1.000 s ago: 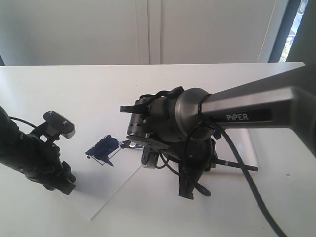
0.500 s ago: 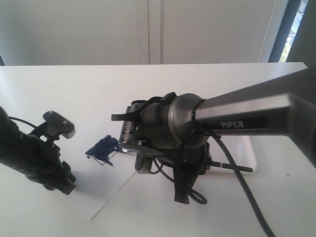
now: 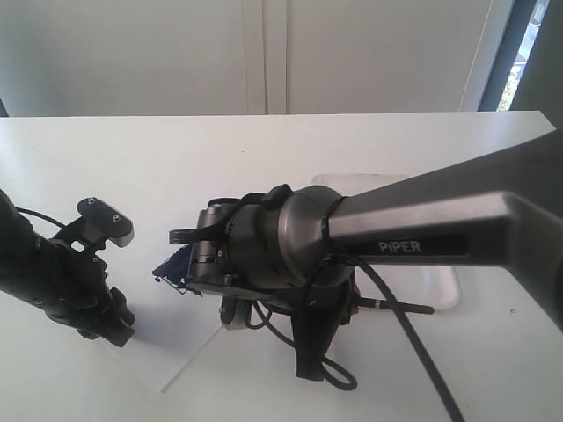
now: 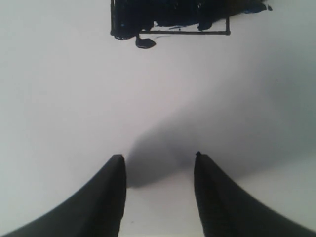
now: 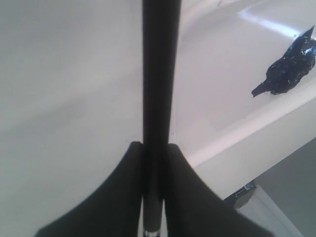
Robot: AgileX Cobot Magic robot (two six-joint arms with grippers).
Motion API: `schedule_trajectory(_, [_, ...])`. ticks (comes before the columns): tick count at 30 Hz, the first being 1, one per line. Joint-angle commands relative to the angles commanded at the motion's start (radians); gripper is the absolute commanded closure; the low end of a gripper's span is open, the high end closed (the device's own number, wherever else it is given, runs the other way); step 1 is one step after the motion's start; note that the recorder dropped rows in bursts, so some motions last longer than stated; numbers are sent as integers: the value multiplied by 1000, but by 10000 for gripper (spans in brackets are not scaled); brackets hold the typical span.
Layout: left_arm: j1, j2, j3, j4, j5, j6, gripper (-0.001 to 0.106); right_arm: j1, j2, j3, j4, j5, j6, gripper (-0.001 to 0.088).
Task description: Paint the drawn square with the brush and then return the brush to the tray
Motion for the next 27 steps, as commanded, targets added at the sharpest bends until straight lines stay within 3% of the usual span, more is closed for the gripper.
schedule_trajectory(9, [0, 0, 0, -4, 0, 0, 556, -57, 10, 0, -67, 0, 2, 868])
schedule_trajectory(17, [0, 0, 0, -4, 2, 0, 556, -62, 21, 0, -29, 0, 9, 868])
schedule_trajectory(27, [0, 0, 0, -4, 2, 0, 556, 2, -8, 0, -8, 0, 0, 868])
